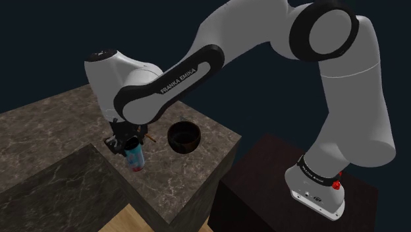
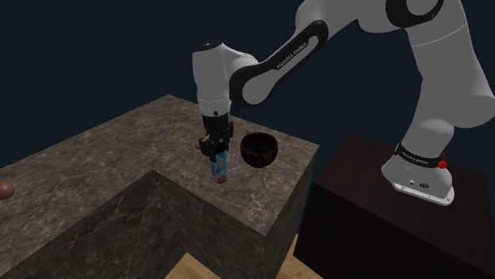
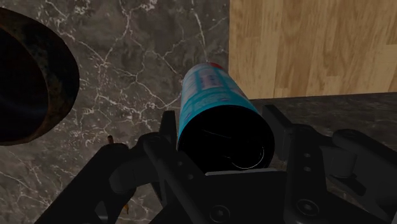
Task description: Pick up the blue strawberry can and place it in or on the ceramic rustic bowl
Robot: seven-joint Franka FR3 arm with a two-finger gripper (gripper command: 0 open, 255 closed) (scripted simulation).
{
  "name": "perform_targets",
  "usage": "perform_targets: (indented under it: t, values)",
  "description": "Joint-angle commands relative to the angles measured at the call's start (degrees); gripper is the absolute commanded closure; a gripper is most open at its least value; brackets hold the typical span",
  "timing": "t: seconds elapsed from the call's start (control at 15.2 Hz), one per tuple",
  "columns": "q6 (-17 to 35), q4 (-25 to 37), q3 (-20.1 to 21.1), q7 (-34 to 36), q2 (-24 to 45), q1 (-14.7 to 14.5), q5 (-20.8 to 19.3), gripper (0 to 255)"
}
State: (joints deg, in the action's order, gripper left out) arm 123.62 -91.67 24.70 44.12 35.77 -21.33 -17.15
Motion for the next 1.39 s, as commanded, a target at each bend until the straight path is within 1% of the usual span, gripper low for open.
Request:
perform_targets:
  t: [0.0,0.79,1.06,1.32]
  values:
    - [-1.1,0.4,0.3,-0.3,-0.9,0.2,0.4,255]
    - [-8.2,3.7,1.6,-1.5,-4.8,0.8,2.5,255]
    - [-5.9,-4.5,1.9,-6.0,-11.3,6.1,5.0,255]
    - [-4.5,-11.0,1.8,-11.2,-17.2,11.0,7.7,255]
